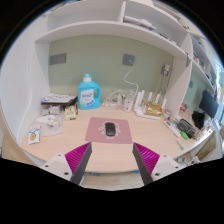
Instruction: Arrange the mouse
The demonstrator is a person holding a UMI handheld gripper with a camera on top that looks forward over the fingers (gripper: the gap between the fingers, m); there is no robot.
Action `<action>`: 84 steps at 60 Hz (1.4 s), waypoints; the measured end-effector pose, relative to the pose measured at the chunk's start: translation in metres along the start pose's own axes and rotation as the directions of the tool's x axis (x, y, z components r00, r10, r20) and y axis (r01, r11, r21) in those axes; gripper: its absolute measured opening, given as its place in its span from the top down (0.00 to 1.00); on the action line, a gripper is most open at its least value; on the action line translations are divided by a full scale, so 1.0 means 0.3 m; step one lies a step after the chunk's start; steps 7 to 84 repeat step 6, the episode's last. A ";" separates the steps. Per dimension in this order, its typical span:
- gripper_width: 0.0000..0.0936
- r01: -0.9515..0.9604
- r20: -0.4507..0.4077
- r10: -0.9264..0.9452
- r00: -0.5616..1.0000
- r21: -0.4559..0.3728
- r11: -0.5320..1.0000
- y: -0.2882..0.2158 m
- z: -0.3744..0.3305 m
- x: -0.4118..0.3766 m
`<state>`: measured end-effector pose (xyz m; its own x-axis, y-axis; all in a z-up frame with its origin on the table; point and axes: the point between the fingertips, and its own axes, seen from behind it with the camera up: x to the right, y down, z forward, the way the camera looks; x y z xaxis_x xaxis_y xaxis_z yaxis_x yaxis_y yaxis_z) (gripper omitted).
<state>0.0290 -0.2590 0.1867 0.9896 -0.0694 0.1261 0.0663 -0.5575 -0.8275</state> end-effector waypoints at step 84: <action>0.09 0.009 0.005 -0.009 1.000 0.002 1.000 0.001 -0.022 -0.013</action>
